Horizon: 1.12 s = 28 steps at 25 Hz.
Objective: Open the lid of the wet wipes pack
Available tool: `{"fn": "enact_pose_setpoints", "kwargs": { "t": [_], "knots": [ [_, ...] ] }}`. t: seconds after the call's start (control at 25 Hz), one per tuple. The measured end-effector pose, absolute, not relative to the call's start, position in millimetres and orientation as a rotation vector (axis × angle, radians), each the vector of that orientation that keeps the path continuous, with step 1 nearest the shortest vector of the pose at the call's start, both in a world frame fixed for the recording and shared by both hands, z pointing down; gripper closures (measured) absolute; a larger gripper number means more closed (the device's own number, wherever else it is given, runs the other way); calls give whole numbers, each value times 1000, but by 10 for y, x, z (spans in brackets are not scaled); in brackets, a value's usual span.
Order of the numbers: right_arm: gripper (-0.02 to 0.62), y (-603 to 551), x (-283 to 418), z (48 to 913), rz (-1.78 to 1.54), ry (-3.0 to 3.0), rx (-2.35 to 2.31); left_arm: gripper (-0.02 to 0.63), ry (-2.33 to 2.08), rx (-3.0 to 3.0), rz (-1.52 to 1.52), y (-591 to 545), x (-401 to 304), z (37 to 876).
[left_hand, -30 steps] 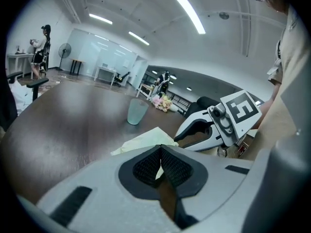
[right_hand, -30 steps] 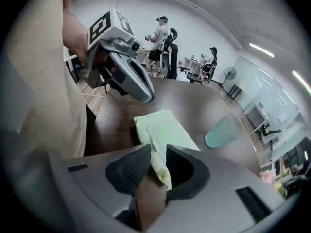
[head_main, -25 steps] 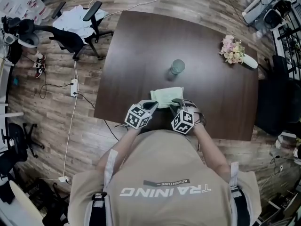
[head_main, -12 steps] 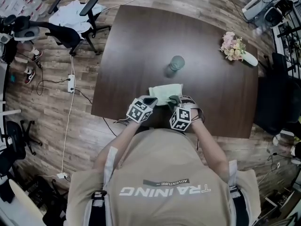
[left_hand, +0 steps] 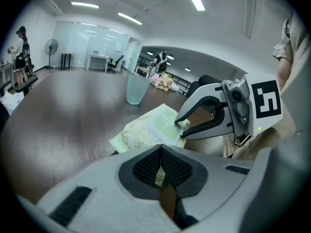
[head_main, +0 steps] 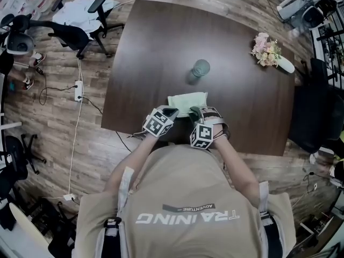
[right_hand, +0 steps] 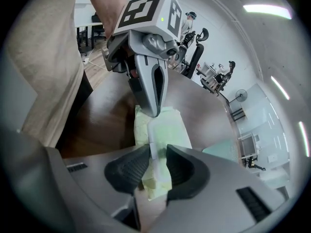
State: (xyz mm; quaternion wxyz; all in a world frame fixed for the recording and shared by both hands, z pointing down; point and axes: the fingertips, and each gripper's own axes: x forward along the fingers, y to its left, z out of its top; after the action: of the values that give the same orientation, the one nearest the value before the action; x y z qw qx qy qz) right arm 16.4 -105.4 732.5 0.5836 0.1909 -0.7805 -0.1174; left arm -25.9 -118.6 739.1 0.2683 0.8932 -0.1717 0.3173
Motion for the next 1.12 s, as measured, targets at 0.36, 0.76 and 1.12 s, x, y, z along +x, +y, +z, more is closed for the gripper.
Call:
{"fn": "enact_pose_setpoints", "kwargs": {
  "t": [0.36, 0.76, 1.12],
  "knots": [
    [509, -1085, 201, 7281, -190, -1870, 498, 597, -500, 2440, 859, -1197, -228, 7385],
    [508, -1108, 159, 7200, -136, -1913, 504, 597, -484, 2473, 944, -1202, -257, 7384],
    [509, -1104, 186, 7172, -96, -1919, 538, 597, -465, 2494, 987, -1189, -221, 7383]
  ]
}}
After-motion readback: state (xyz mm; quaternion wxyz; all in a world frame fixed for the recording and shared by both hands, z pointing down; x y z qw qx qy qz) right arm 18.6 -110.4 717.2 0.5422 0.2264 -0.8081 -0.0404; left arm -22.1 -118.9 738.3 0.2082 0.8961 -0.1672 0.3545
